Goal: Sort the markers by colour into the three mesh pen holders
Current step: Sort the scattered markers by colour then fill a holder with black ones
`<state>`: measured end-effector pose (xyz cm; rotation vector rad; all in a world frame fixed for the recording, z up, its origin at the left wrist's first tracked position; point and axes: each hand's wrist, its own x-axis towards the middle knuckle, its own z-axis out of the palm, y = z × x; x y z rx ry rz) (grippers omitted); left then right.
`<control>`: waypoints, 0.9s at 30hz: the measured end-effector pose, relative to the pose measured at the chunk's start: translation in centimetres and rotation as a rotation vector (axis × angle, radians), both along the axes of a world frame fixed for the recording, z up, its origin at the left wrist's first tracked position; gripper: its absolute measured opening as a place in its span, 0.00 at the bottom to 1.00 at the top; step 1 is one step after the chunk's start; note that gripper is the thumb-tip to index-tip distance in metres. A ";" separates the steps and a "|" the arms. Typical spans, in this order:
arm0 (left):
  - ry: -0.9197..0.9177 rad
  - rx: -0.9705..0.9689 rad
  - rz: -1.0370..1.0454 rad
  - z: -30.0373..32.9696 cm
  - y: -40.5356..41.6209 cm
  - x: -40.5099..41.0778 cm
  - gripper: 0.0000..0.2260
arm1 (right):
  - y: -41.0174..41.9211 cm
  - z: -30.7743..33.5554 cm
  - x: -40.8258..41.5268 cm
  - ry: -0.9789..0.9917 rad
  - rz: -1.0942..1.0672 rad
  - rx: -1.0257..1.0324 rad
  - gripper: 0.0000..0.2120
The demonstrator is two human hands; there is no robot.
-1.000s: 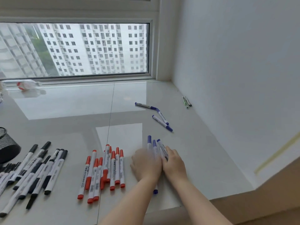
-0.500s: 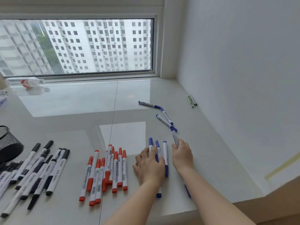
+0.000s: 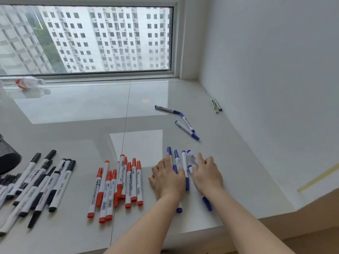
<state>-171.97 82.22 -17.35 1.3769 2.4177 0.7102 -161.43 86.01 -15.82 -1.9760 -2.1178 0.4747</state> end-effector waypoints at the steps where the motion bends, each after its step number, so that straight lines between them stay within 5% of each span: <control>1: -0.003 -0.005 0.001 0.1 0.0 0.0 0.27 | -0.2 -0.1 -0.3 -0.037 0.009 0.009 0.22; 6: -0.067 -0.044 -0.020 0.7 -0.1 -0.1 0.28 | -0.2 0.1 -0.7 -0.069 -0.011 0.005 0.19; 12: -0.412 0.068 0.000 3.1 2.8 -3.2 0.28 | 3.1 1.2 -0.2 0.117 -0.056 0.037 0.21; 21: -0.044 0.073 -0.089 6.0 13.3 -10.8 0.26 | 12.5 2.4 -2.2 0.014 0.028 0.208 0.18; 27: 0.256 -0.009 -0.280 5.1 21.4 -12.3 0.23 | 18.3 1.2 -4.1 -0.089 0.076 0.159 0.30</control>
